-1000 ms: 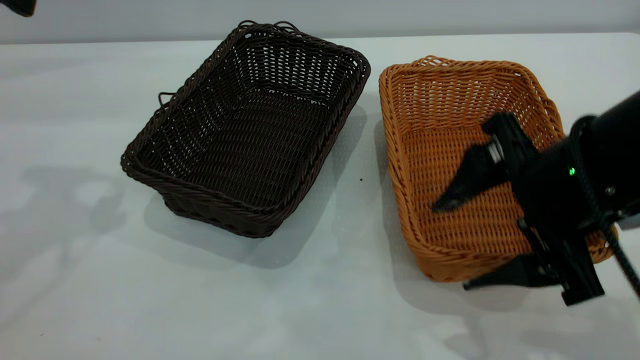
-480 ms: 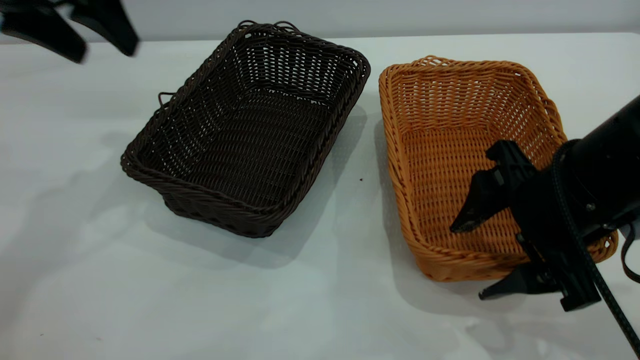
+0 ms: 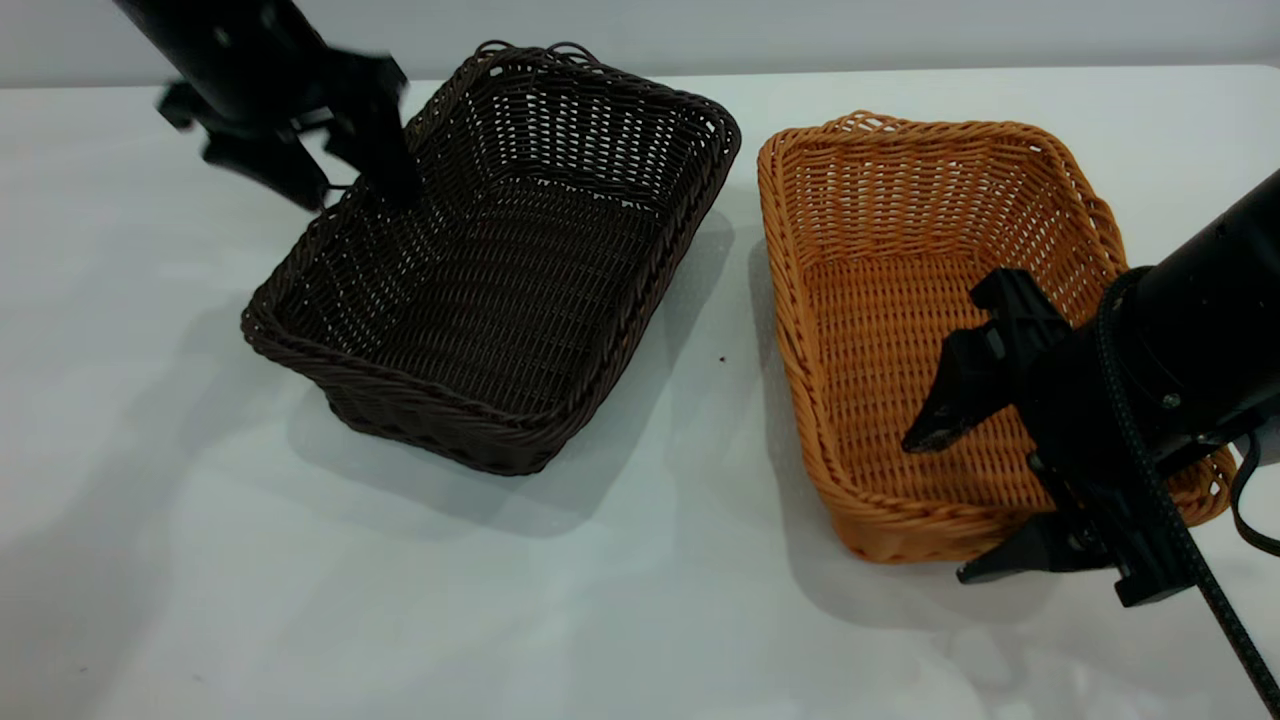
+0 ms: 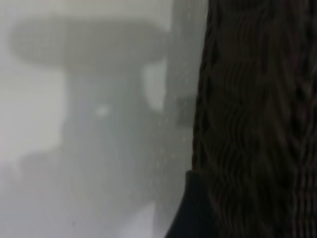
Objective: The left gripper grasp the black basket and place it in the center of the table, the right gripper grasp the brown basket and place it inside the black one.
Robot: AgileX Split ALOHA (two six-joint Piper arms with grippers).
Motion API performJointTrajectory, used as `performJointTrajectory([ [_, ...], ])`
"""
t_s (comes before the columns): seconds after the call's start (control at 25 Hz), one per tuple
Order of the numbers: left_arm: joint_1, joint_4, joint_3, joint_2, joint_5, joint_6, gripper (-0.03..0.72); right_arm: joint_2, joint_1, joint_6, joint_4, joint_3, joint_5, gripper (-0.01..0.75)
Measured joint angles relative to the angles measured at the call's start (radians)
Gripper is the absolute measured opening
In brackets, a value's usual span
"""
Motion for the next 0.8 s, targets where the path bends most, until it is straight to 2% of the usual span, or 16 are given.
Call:
performJointTrajectory([
  [0.16,-0.01,0.0,-0.016,0.065,-0.038,0.011,0.503,0.001,0.0,0.0,0.0,0.0,-0.024,0.483],
  [0.24,-0.012,0.0,-0.016,0.083,-0.053,0.013,0.466,0.001,0.0,0.0,0.0,0.0,-0.037,0.423],
  [0.36,-0.013,0.0,-0.017,0.098,-0.076,0.025,0.371,0.001,0.0,-0.006,0.0,0.0,-0.055,0.293],
  [0.52,-0.013,0.0,-0.018,0.102,-0.096,0.071,0.181,0.0,-0.004,-0.02,0.011,0.0,-0.09,0.102],
  [0.6,-0.013,0.0,-0.018,0.102,-0.1,0.1,0.1,-0.012,-0.025,-0.024,0.016,0.0,-0.1,0.074],
  [0.68,-0.012,-0.001,-0.018,0.102,-0.107,0.121,0.081,-0.039,-0.064,-0.054,0.013,0.0,-0.106,0.069],
  [0.8,-0.012,-0.001,-0.018,0.102,-0.111,0.202,0.078,-0.112,-0.164,-0.167,0.004,0.0,-0.102,0.067],
])
